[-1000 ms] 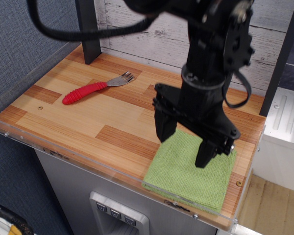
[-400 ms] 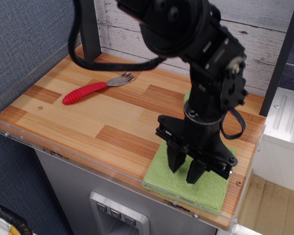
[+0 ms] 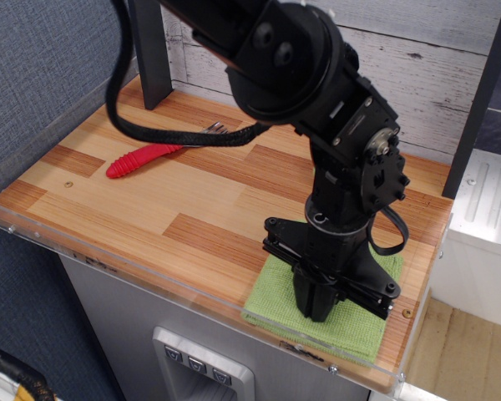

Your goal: Move the green cloth to the left edge of the table

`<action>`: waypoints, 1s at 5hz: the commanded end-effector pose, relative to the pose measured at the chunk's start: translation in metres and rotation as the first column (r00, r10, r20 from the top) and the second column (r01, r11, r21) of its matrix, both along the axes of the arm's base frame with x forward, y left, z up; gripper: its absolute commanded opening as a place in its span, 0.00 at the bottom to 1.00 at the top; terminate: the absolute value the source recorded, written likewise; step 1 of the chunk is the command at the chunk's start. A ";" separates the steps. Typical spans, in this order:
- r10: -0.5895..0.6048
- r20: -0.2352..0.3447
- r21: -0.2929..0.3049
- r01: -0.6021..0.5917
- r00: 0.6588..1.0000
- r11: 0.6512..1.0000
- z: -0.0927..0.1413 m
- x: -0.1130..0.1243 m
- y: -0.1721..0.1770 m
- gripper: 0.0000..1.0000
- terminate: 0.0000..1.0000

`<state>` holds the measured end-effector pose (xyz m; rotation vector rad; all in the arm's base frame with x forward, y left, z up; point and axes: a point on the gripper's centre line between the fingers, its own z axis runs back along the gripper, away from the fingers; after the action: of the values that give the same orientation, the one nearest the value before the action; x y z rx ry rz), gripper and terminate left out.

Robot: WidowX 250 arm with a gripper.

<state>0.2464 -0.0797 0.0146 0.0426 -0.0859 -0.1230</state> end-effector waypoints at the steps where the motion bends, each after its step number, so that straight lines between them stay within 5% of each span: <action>1: -0.064 -0.117 0.073 0.073 0.991 0.995 -0.004 0.005 0.034 0.00 0.00; 3: -0.114 -0.192 0.153 0.144 0.975 0.978 -0.005 -0.003 0.083 0.00 0.00; 5: -0.052 -0.232 0.183 0.096 0.971 0.978 -0.010 -0.011 0.133 0.00 0.00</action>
<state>0.2389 0.0472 0.0062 0.2193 0.1404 -0.2295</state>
